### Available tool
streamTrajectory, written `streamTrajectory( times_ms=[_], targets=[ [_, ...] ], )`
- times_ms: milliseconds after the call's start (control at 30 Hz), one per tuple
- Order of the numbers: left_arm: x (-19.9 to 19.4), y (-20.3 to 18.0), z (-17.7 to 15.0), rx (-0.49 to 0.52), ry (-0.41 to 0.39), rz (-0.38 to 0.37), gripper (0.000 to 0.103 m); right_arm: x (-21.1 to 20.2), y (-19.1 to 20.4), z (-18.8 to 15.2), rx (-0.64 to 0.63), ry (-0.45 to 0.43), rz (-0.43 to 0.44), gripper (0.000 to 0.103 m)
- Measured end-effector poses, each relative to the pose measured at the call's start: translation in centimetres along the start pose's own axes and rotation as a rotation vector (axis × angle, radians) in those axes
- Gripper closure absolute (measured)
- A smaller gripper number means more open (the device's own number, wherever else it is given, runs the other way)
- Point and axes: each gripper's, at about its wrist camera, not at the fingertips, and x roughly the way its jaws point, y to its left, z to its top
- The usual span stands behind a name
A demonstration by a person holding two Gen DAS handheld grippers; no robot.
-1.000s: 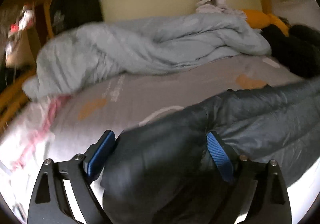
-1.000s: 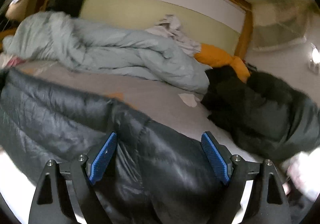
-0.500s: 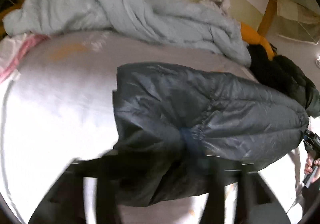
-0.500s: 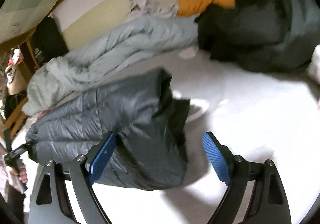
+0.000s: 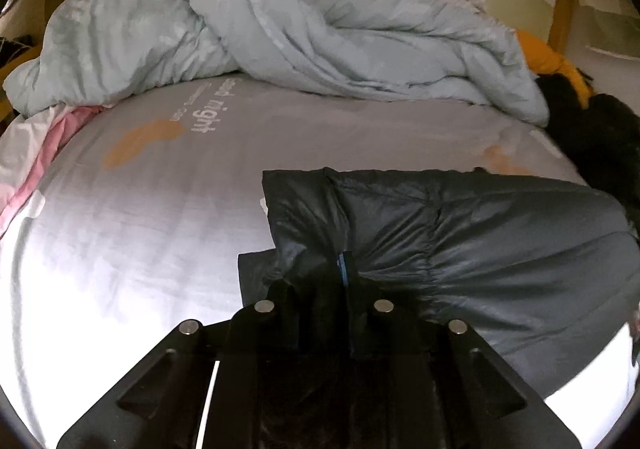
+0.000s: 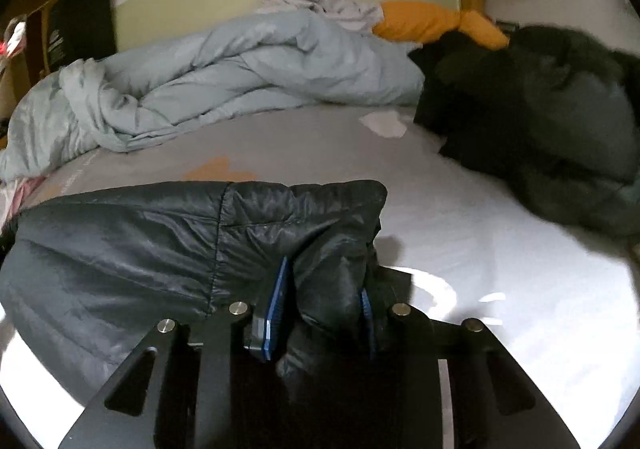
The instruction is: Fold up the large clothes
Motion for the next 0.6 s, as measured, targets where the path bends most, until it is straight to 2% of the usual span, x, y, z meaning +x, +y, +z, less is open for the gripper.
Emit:
streamTrajectory(
  times_ms=[100,200,300,367,467,500,533,600],
  targets=[
    [1.8,-0.2,-0.1,0.008,-0.006,0.035,0.079,1.6,-0.5,0.1,0.022,0.031,0.013,0.068],
    [3.0,-0.4,-0.5,0.009,-0.015,0.061,0.074,2.9,-1.2,0.2,0.071,0.066,0.035,0.063],
    [3.5,-0.6,-0.5,0.02,-0.009,0.084,0.071,3.8,-1.7,0.0,0.099,0.091,0.028,0.051],
    [3.4,-0.8,-0.5,0.043,-0.016,0.112,0.067,4.0,-2.1,-0.1,0.114,0.099,0.009,0.036],
    [1.9,-0.6,-0.5,0.058,-0.051,0.152,0.061,3.6,-2.7,-0.1,0.13,0.093,-0.005,0.03],
    [0.9,-0.5,-0.6,0.06,-0.077,0.162,0.056,3.1,-2.7,0.1,0.114,0.082,-0.014,0.03],
    [-0.2,-0.4,-0.7,0.064,-0.108,0.173,0.045,2.7,-2.6,0.2,0.096,0.069,-0.029,0.029],
    [-3.2,-0.5,-0.8,0.084,-0.204,0.188,0.031,0.8,-2.2,0.8,0.045,0.009,-0.1,0.027]
  ],
)
